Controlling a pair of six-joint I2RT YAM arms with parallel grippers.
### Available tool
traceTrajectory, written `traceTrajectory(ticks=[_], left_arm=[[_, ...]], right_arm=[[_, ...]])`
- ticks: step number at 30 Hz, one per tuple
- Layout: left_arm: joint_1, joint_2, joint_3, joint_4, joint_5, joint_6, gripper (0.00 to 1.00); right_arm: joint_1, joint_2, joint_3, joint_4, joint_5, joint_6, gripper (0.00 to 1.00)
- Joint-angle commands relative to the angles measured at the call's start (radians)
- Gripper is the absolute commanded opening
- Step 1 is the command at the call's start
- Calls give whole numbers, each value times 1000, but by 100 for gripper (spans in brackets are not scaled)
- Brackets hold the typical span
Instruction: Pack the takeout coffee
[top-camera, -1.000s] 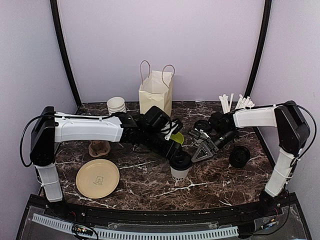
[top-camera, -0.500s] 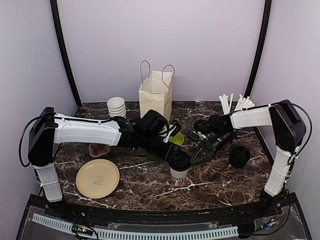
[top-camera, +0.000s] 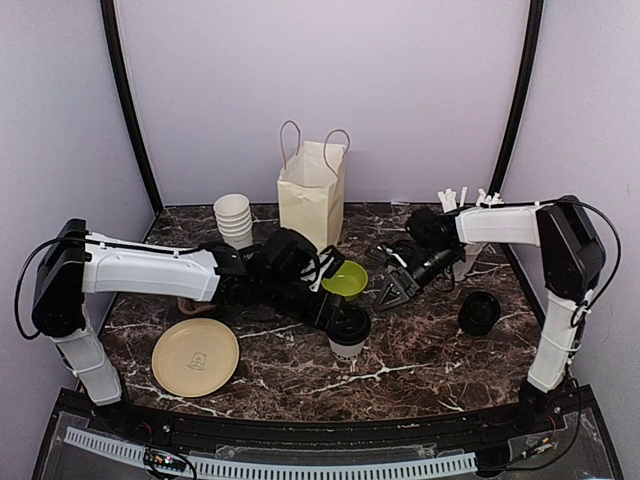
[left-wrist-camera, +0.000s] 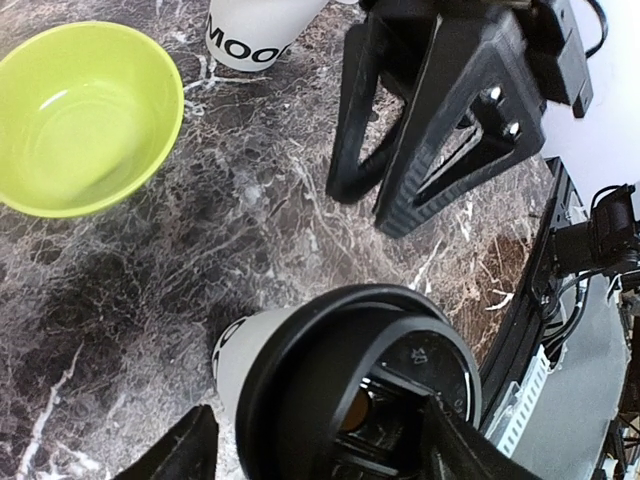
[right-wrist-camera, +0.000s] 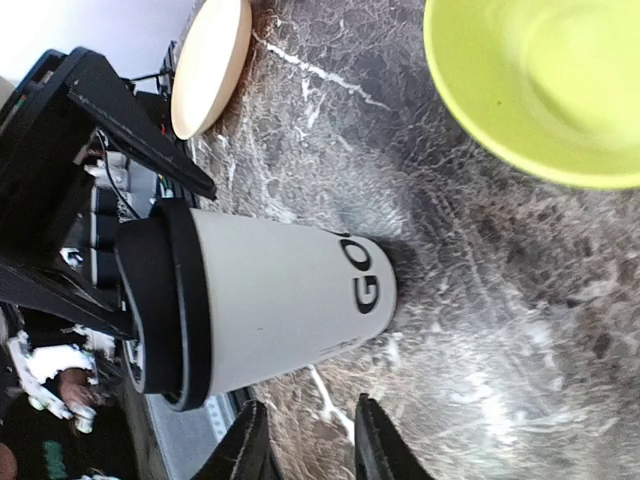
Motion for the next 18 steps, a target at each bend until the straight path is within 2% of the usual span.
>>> traceTrajectory(ticks=[1,5,10,15,18], left_arm=[[-7,-41,28,-111,-58,23,76],[-7,-61,57,-145,-89,23,83],[-7,-122,47,-138,-167,57,90],[-6,-165,36,-80,-211,72,91],[12,-159,28,-67,-221,47,87]], right_arm=[[-2,5,92,-80,21,-87,36],[-4,-38,105,-117,6,-91,46],[-2,-100,44,-116,3,-89,61],[21,-121,-29,-112,-16,-98,69],[62,-129,-59,-88,1,-93,71]])
